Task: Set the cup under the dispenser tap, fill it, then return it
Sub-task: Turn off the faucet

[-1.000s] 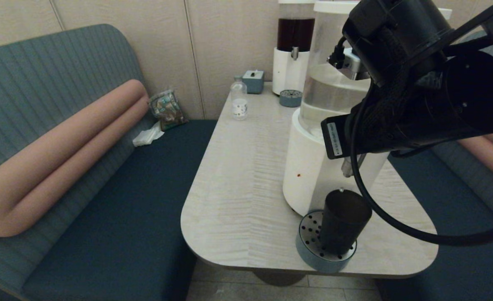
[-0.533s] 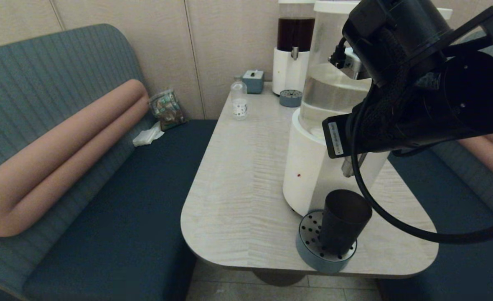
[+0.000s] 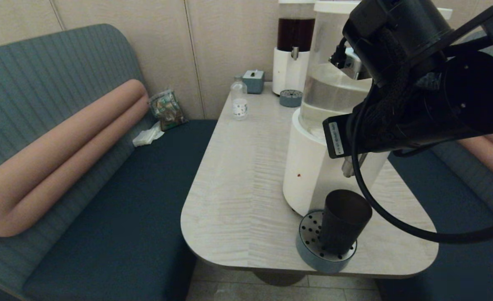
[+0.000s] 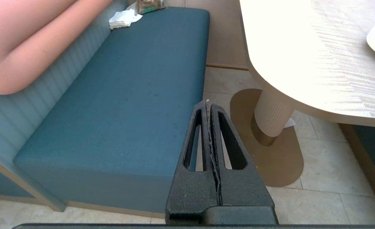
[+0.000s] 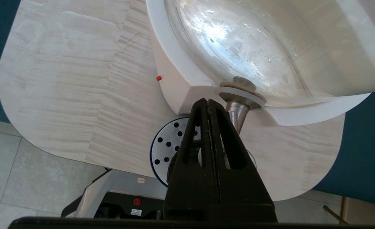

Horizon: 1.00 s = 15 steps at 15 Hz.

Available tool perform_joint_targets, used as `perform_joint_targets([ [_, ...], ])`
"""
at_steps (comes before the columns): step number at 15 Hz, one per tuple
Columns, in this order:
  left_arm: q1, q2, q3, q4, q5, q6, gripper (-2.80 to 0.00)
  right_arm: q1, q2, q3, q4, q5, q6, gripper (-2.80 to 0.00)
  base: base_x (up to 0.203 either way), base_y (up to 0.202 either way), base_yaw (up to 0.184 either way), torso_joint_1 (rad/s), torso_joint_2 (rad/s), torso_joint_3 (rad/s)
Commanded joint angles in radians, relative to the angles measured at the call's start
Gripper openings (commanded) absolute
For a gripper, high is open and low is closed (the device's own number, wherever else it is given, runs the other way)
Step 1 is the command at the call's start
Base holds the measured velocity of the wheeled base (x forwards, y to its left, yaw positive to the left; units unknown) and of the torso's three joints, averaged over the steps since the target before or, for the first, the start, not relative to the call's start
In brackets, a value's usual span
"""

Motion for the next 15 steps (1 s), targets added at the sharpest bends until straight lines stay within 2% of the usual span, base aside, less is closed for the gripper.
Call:
perform_joint_targets([
  [1, 0.000, 0.000, 0.000, 0.000, 0.001, -0.001, -2.80, 0.000, -0.003, 0.001, 0.005, -0.003, 0.002, -2.80, 0.000, 0.000, 0.000, 0.000, 0.00, 0.000],
  [9, 0.000, 0.000, 0.000, 0.000, 0.001, -0.001, -2.80, -0.012, 0.001, 0.007, 0.000, -0.008, 0.002, -2.80, 0.000, 0.000, 0.000, 0.000, 0.00, 0.000],
  [15, 0.000, 0.000, 0.000, 0.000, 0.001, -0.001, -2.80, 0.034, -0.015, 0.004, -0.070, 0.004, -0.011, -2.80, 0.000, 0.000, 0.000, 0.000, 0.00, 0.000],
])
